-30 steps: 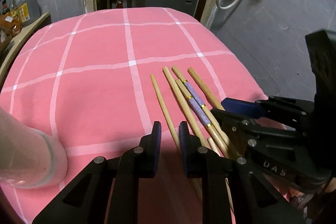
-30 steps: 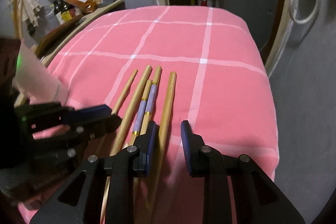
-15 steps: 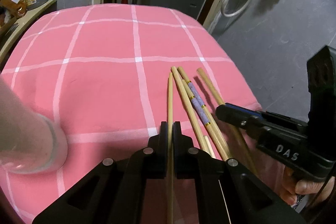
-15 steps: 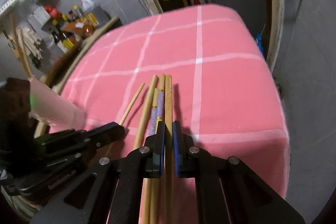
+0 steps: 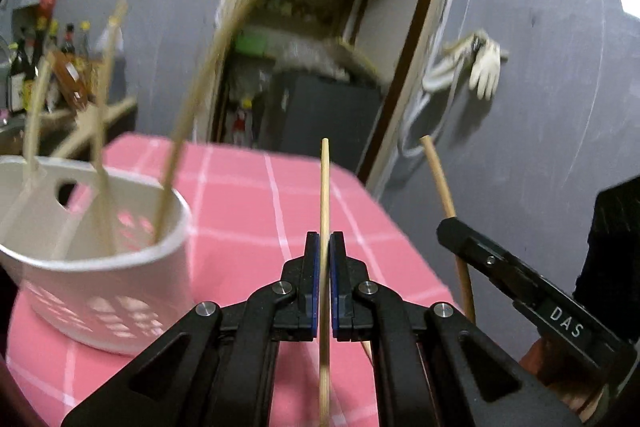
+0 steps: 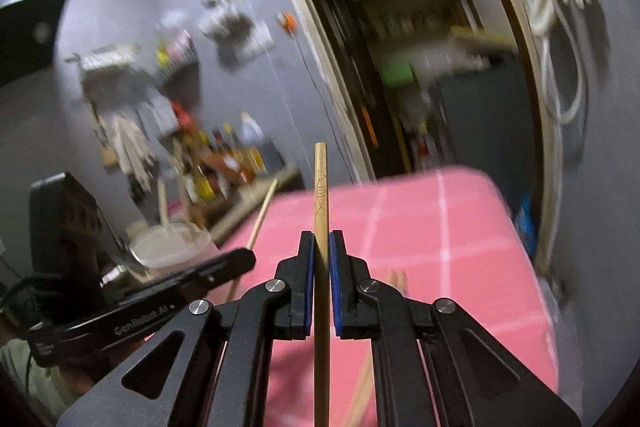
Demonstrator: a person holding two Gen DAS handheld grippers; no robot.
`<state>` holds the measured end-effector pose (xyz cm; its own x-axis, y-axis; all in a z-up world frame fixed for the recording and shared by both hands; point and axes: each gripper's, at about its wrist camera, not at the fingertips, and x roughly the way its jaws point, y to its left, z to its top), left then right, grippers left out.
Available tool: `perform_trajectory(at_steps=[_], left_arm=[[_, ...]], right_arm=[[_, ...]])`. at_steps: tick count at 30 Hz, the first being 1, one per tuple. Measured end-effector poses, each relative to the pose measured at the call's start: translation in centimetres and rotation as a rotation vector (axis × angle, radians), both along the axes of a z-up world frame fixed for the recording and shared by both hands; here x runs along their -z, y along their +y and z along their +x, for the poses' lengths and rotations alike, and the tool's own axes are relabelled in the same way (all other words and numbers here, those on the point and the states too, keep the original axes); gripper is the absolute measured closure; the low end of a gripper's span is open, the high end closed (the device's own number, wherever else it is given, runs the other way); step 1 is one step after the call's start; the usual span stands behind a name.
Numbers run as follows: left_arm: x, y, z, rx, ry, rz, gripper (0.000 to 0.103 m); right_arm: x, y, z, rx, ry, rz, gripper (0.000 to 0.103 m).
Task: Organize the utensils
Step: 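Lift both chopsticks upright and carry them over the white utensil holder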
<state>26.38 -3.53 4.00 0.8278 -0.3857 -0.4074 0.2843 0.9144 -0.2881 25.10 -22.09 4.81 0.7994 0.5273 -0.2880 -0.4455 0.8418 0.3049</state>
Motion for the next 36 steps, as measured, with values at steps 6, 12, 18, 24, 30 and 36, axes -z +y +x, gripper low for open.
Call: perform_trajectory(at_steps=[6,12,18,24,30,36], left_arm=[[-3.2,3.0,-2.3,-0.059,-0.139,-0.048,0.101],[-6.0,7.2,-2.7,-0.133,-0.233,-0.077,0.100],[-7.5,13.6,-2.2,-0.239,-0.298,-0.107,0.100],[-7.9,19.2,-0.7,-0.335,-0.348,-0.167,0.100],[-7.4,21.9,0.0,-0.400,-0.385,-0.188,0.101],[-5.8,23.1,1.4,-0.441,-0.364,-0.199,0.101]], right_arm=[[-2.5,2.9,-0.6,-0.016,-0.179,0.101,0.098],[-5.2,6.6,0.1,-0.051,-0.297,0.176,0.098],[-7.0,11.0,1.2,-0.097,-0.403,0.212,0.098],[-7.6,13.4,2.1,-0.071,-0.520,0.247,0.098],[-7.3,14.0,3.5,-0.007,-0.562,0.260,0.098],[-6.3,14.0,4.8,0.019,-0.541,0.259,0.098]])
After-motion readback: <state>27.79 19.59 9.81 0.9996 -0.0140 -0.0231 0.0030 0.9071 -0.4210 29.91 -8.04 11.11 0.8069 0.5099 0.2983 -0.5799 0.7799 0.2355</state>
